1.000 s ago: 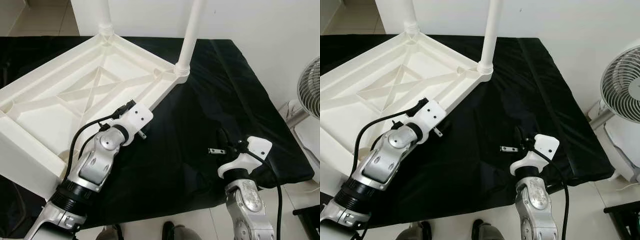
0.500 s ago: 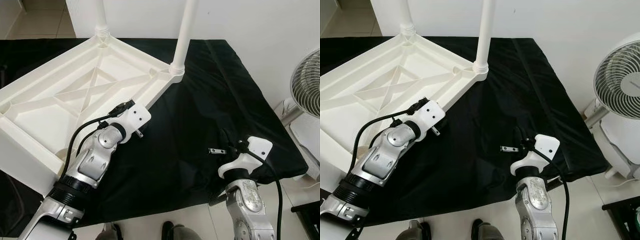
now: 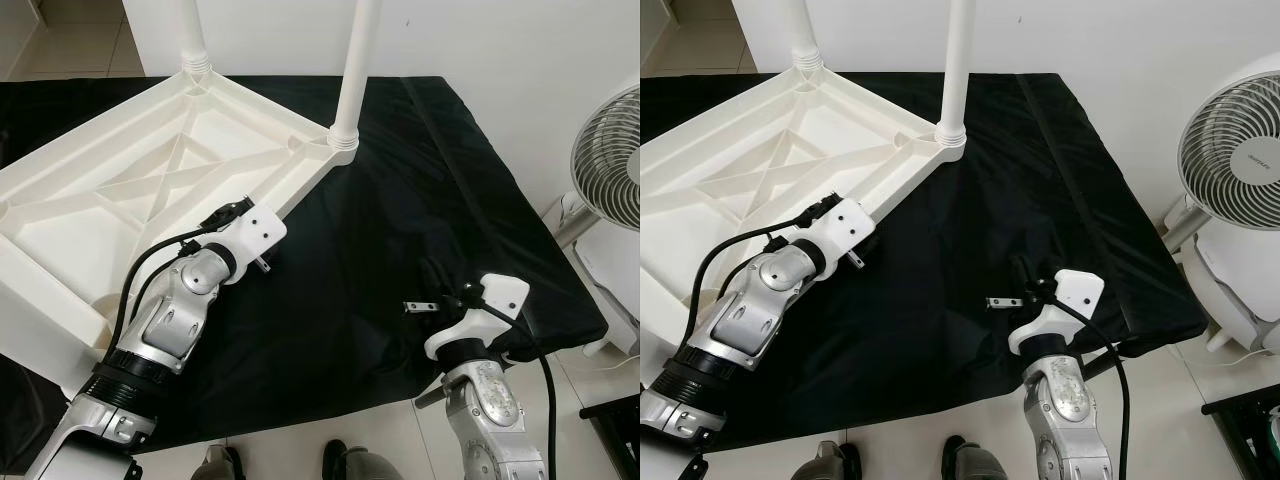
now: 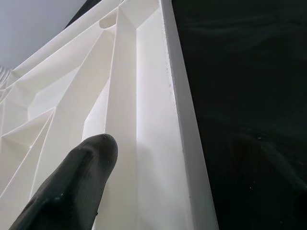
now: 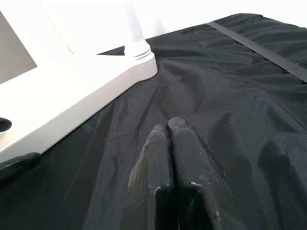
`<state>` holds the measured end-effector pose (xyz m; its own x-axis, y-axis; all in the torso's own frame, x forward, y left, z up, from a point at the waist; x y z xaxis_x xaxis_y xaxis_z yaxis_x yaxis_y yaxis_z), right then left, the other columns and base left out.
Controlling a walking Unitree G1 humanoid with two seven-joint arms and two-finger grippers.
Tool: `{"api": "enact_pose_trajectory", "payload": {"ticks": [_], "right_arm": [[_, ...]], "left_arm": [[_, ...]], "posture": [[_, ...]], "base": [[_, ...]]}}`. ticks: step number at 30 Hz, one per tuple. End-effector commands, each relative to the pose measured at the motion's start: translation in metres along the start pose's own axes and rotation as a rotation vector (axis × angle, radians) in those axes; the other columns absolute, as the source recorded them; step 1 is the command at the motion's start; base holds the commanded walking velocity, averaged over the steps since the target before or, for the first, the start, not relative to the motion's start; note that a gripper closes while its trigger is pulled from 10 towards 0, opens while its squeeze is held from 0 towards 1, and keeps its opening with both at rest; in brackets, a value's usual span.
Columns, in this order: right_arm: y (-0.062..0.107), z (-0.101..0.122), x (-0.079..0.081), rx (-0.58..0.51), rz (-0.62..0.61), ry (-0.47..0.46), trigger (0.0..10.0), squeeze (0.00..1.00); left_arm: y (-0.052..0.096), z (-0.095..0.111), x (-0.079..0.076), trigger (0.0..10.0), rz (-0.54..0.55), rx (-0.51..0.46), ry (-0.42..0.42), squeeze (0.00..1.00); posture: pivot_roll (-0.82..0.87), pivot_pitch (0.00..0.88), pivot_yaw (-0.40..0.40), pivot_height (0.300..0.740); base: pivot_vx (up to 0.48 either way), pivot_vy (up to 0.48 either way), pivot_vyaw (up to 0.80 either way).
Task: Building children table
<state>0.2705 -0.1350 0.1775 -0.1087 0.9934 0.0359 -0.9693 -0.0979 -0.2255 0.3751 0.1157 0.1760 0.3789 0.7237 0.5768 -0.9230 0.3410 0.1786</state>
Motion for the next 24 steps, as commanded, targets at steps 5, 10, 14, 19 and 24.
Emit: {"api": "enact_pose_trajectory", "payload": {"ticks": [5, 10, 14, 19, 24], "right_arm": [[0.003, -0.001, 0.000, 0.010, 0.008, -0.003, 10.0, 0.00], [0.003, -0.001, 0.000, 0.007, 0.020, 0.000, 10.0, 0.00], [0.003, -0.001, -0.003, 0.006, 0.023, 0.008, 10.0, 0.00], [0.000, -0.002, -0.009, 0.005, 0.030, 0.032, 10.0, 0.00], [-0.008, -0.004, -0.010, 0.000, 0.049, 0.047, 10.0, 0.00]], "left_arm": [[0.009, -0.025, 0.026, 10.0, 0.146, 0.086, 0.003, 0.00], [0.014, -0.012, -0.003, 10.0, 0.027, 0.043, 0.105, 0.00], [0.022, -0.002, -0.022, 10.0, -0.077, -0.005, 0.226, 0.00], [0.043, 0.019, -0.034, 10.0, -0.190, -0.152, 0.337, 0.00], [0.058, 0.035, -0.038, 10.0, -0.203, -0.248, 0.396, 0.00]], "posture": [[0.00, 0.187, -0.049, 0.740], [0.00, 0.187, -0.049, 0.740], [0.00, 0.178, -0.045, 0.740], [0.02, 0.175, -0.050, 0.740], [0.05, 0.172, -0.058, 0.740]], "base": [[0.000, 0.000, 0.00], [0.000, 0.000, 0.00], [0.000, 0.000, 0.00], [0.000, 0.000, 0.00], [0.000, 0.000, 0.00]]}}
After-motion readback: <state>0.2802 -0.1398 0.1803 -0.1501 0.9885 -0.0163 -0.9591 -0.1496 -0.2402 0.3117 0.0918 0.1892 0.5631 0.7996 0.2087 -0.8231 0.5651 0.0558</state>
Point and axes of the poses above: a point about 5 cm out from each wrist's last joint towards the gripper, its own y axis pointing back from the gripper into the wrist, its own z axis along the axis of the wrist's last joint, x = y × z, the point moved 4 cm from there along -y, pointing out of the wrist towards the gripper, and after that the axes turned 6 degrees about y, right-handed, at the moved point
